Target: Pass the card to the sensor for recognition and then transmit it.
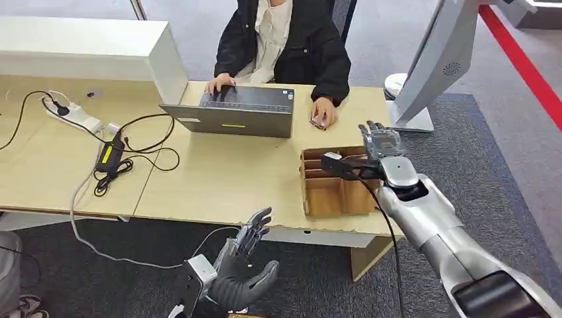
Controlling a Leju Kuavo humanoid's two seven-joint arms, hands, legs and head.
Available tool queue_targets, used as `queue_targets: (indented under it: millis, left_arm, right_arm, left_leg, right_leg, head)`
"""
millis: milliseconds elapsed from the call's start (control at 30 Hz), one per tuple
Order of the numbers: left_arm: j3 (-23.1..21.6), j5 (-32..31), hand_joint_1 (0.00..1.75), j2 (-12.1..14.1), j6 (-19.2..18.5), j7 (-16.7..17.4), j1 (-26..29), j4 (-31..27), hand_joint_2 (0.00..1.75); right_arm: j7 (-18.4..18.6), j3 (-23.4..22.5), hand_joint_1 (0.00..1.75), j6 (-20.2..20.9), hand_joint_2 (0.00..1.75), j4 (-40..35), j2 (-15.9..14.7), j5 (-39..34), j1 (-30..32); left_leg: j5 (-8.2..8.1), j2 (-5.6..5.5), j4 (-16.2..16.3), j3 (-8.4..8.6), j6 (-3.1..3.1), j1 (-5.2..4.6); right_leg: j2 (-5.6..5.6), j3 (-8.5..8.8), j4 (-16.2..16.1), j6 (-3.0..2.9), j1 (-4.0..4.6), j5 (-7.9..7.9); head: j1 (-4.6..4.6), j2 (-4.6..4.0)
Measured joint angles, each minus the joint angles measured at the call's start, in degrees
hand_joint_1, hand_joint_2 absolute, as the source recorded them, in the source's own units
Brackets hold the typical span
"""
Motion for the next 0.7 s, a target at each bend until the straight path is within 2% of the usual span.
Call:
queue_targets:
  millis: [700]
  left_arm:
    - [0.17, 0.04, 0.0, -0.02, -1.27, -0.46, 0.01, 0.02, 1.75]
  right_arm:
    - [-1.94, 0.09, 0.0, 0.2, 1.75, 0.02, 1.29, -0.15, 0.0]
  left_leg:
    - [0.0, 0.0, 0.0, 0.0, 0.0, 0.0]
  right_leg:
    - [0.0, 0.0, 0.0, 0.0, 0.0, 0.0]
  head:
    - [0.0, 0.0]
